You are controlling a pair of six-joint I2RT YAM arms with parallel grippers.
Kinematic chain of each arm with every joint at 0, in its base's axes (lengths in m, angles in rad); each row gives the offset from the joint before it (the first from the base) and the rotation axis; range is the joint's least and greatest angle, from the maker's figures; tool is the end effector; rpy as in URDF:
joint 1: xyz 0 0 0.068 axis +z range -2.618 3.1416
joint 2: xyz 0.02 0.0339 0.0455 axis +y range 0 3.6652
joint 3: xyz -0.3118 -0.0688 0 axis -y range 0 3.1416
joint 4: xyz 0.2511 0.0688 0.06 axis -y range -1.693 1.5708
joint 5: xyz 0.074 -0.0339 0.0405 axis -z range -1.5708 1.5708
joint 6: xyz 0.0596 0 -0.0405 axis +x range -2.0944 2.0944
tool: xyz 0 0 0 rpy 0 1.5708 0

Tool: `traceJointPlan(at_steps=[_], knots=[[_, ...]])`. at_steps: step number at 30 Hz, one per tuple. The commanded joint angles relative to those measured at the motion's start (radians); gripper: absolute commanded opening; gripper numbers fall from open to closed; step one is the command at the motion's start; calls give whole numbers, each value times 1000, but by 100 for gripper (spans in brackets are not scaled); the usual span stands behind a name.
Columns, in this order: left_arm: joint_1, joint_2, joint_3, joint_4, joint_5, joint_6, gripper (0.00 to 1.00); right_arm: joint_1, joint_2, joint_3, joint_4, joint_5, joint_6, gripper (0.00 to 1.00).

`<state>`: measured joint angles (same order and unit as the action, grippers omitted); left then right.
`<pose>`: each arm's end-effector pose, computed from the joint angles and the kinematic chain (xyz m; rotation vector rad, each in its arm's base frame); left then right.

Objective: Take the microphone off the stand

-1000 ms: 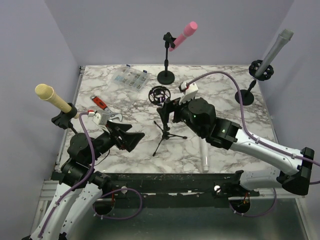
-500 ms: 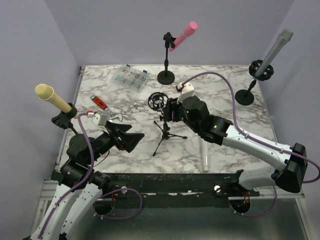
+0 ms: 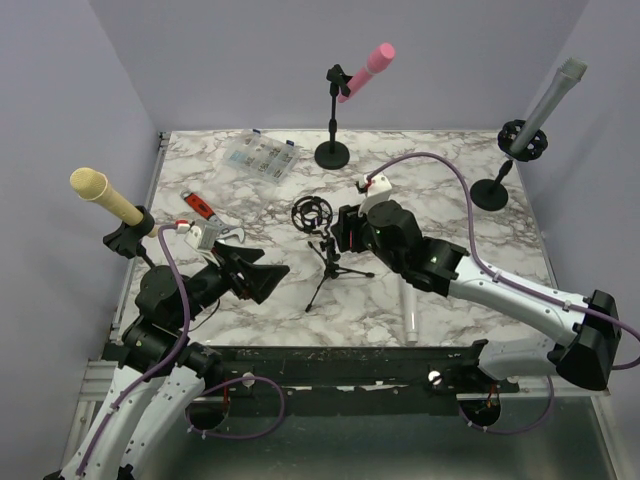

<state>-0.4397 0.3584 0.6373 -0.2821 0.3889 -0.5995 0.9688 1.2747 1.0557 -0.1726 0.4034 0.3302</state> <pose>0.0646 -0.0554 0.3493 0.1919 1.6772 -1.1031 0.1927 0.2391 0.3666 -0.3570 1.9255 0.4690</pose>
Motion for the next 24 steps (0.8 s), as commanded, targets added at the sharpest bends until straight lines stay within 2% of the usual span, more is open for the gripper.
traceJointPlan(at_steps=[1, 6, 11, 13, 18, 24], knots=[[5, -4, -4, 2, -4, -14, 99, 2, -22, 35, 18, 16, -20, 57], [5, -4, 23, -38, -24, 0, 99, 2, -31, 20, 24, 8, -18, 58], [6, 44, 197, -209, -133, 67, 99, 1, -31, 25, 36, -22, -28, 59], [5, 77, 310, -322, -253, 109, 99, 1, -35, 30, 43, -32, -36, 60], [5, 159, 578, -589, -695, 159, 99, 1, -53, 25, 84, -63, -57, 61], [5, 195, 679, -662, -1017, 281, 99, 1, -77, -11, 139, -98, -91, 62]])
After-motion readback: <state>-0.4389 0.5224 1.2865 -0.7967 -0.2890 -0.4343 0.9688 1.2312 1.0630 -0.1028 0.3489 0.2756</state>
